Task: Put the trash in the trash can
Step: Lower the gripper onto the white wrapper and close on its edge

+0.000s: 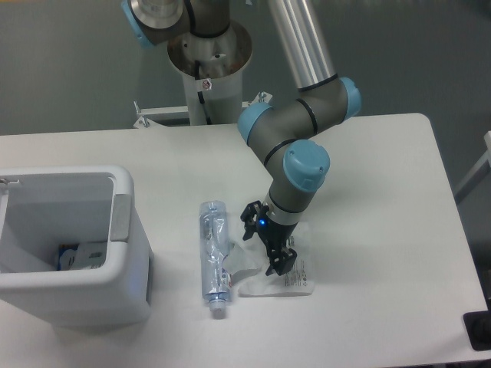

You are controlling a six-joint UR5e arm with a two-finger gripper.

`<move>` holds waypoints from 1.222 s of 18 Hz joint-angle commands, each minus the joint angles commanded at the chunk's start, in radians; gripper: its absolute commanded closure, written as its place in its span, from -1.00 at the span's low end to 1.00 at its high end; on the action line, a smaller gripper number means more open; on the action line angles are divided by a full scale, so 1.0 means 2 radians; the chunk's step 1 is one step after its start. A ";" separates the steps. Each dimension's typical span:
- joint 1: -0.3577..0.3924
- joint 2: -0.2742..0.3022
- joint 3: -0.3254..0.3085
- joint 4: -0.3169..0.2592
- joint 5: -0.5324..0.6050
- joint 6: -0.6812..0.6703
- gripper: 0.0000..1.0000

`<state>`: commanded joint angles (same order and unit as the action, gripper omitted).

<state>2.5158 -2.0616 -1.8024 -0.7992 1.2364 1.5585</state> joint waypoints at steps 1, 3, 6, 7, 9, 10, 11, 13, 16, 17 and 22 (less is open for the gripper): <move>0.000 -0.001 -0.001 0.000 0.001 -0.001 -1.00; -0.001 -0.002 -0.002 0.000 0.002 0.002 -1.00; -0.001 -0.002 -0.004 0.000 0.003 0.003 -1.00; -0.001 -0.002 -0.005 0.000 0.003 0.003 -1.00; -0.001 -0.002 -0.004 0.000 0.004 0.004 -1.00; -0.002 -0.003 -0.005 0.000 0.004 0.004 -1.00; -0.002 -0.005 -0.005 0.000 0.004 0.003 -1.00; -0.002 -0.007 -0.004 0.001 0.004 -0.001 -1.00; -0.007 -0.007 -0.005 0.001 0.004 -0.002 -1.00; -0.008 -0.007 -0.004 0.001 0.004 -0.002 -1.00; -0.008 -0.007 -0.005 0.000 0.005 -0.002 -0.99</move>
<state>2.5004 -2.0755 -1.8116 -0.7992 1.2471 1.5539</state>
